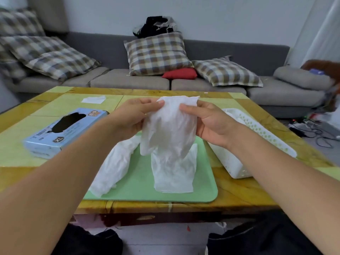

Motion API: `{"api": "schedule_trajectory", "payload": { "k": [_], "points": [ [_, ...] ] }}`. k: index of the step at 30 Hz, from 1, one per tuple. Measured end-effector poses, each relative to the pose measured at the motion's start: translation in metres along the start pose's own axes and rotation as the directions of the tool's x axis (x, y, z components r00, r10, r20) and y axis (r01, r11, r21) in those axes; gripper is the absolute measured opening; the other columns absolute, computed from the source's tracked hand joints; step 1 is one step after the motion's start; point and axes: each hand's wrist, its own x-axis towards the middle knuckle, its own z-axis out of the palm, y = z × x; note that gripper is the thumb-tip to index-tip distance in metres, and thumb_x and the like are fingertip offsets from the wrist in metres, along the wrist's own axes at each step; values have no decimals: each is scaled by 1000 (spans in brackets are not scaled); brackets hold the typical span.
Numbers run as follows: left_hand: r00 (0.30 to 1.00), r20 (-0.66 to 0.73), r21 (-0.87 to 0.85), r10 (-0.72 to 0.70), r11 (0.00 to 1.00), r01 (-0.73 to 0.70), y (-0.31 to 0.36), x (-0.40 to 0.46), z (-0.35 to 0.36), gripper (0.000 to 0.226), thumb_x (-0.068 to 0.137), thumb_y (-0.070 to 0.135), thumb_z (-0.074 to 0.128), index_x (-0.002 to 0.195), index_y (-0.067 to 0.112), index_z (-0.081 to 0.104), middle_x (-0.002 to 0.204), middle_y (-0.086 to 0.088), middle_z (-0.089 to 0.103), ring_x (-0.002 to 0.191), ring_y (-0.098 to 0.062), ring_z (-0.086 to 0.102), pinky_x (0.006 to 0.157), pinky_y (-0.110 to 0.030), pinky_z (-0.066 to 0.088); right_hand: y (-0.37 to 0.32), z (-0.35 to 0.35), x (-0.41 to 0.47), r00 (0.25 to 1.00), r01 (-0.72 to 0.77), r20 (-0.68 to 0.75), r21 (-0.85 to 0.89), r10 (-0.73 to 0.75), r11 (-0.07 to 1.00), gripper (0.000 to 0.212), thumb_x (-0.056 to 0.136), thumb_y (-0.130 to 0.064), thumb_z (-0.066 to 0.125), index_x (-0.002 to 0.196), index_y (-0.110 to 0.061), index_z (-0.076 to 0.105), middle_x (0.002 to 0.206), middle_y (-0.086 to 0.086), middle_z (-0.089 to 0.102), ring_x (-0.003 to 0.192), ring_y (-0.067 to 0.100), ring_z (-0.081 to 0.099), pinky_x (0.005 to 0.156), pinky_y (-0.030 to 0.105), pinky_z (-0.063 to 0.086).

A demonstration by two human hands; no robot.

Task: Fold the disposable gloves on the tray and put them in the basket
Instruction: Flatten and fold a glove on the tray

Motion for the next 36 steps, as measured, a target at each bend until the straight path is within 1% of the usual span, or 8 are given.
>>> {"api": "schedule_trajectory", "payload": {
  "k": [6,10,13,16,19,25,28,36],
  "points": [
    [983,-75,190,-170,965,181,-13,12,14,12,89,22,75,95,11,72,82,-3,74,61,-11,66,53,-20,53,21,-15,6,972,-236,-10,-69,236,969,30,98,-18,64,122,-2,68,108,12,75,90,22,73,79,32,61],
    [957,-140,269,-254,921,283,-27,23,20,32,89,22,76,118,14,66,103,-5,73,83,-16,68,70,-25,56,38,-20,22,936,-346,-141,-223,321,911,5,97,-10,65,99,-8,69,86,6,75,74,19,71,74,35,60],
    [970,-241,263,21,964,45,-16,35,25,26,88,21,78,109,8,72,83,-1,66,66,-10,60,57,-22,50,18,-17,38,970,-59,-243,-333,-25,941,17,93,-11,71,78,-12,63,80,7,65,75,22,62,67,36,53],
    [859,-240,314,452,874,-372,18,35,27,23,90,19,75,69,26,70,65,15,64,58,0,55,59,-16,44,-21,-14,39,799,431,-124,-565,-588,704,6,87,-15,75,83,-12,73,83,3,67,80,14,60,74,33,50],
    [752,-147,417,643,729,-543,32,23,29,15,91,16,74,81,27,72,71,21,72,68,5,65,67,-13,49,-34,-14,22,704,557,29,-641,-709,528,4,87,-13,77,90,-15,78,86,-3,75,78,6,65,73,24,54],
    [952,175,763,250,577,-291,-56,12,14,16,82,6,80,91,19,80,83,9,76,73,11,67,74,-12,51,45,-42,6,962,271,249,-924,-114,269,9,85,-13,79,93,-15,82,86,-8,76,77,2,67,73,22,50],
    [962,270,807,49,533,-254,-70,5,5,14,82,9,81,91,19,82,92,9,78,88,2,71,86,-16,55,67,-43,-1,957,263,276,-955,89,137,12,86,-15,78,97,-16,81,79,-16,70,69,-4,61,69,15,42],
    [929,349,908,-126,292,-301,-67,-1,4,7,84,20,80,90,25,80,83,14,73,76,3,63,67,-6,43,59,-27,-16,917,258,312,-940,248,224,7,88,-21,76,91,-16,79,78,-7,73,63,4,57,62,21,46]
  ]
}}
